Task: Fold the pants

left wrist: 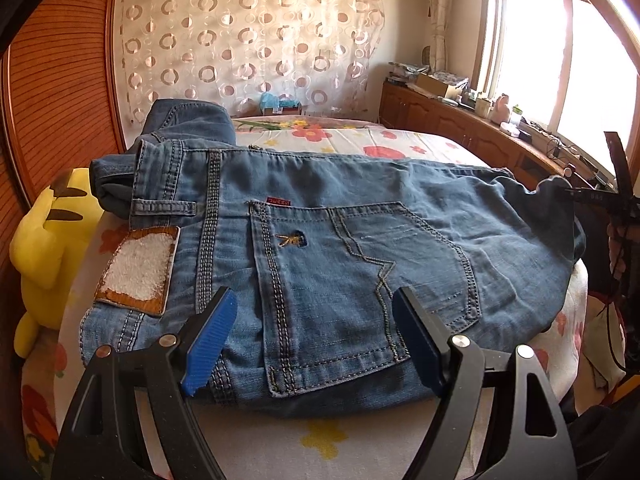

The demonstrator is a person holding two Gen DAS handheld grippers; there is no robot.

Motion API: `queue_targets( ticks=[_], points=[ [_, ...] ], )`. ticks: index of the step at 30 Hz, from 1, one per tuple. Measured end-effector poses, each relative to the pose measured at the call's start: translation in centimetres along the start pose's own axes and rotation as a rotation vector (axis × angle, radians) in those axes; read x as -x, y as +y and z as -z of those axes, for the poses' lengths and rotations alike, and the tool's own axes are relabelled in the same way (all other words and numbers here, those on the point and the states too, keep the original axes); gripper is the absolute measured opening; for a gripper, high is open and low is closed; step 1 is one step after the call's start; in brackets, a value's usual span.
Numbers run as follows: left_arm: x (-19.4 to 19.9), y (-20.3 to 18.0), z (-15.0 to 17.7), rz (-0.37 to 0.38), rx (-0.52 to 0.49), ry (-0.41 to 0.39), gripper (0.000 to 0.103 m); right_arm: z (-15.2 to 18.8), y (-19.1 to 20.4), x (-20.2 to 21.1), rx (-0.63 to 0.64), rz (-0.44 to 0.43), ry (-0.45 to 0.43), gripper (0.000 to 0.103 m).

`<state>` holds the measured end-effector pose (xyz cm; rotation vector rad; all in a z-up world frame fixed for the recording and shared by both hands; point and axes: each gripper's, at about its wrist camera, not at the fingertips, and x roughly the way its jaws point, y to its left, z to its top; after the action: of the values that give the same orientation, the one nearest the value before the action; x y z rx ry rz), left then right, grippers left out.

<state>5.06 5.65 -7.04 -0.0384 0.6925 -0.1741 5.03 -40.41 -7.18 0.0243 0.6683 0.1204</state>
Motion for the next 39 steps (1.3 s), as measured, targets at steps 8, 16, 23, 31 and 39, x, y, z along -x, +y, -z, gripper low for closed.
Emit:
queue_targets(
  ticks=[8,16,23,31,39],
  points=[
    [-0.1,-0.3,-0.1,0.002,-0.005,-0.003,0.081,-1.2,0.2,0.3,-0.024,-0.137,-0.029,0.011],
    [0.6,0.0,-0.3,-0.004,0.01,-0.018,0.081,-2.3,8.7,2.6,0.11,-0.378,-0.049,0.011],
    [1.2,1.2,-0.2,-0.02,0.041,-0.028,0.08,-3.9,17.6,5.0,0.24,-0.596,-0.073,0.011],
    [1.6,1.8,-0.3,-0.013,0.056,-0.039,0.081,-4.6,19.6,4.8,0.321,-0.533,-0.079,0.045],
    [0.8,-0.1,-1.8,0.038,0.011,-0.034,0.081,-3.9,17.1,2.2,0.305,-0.399,-0.055,0.05]
  ],
)
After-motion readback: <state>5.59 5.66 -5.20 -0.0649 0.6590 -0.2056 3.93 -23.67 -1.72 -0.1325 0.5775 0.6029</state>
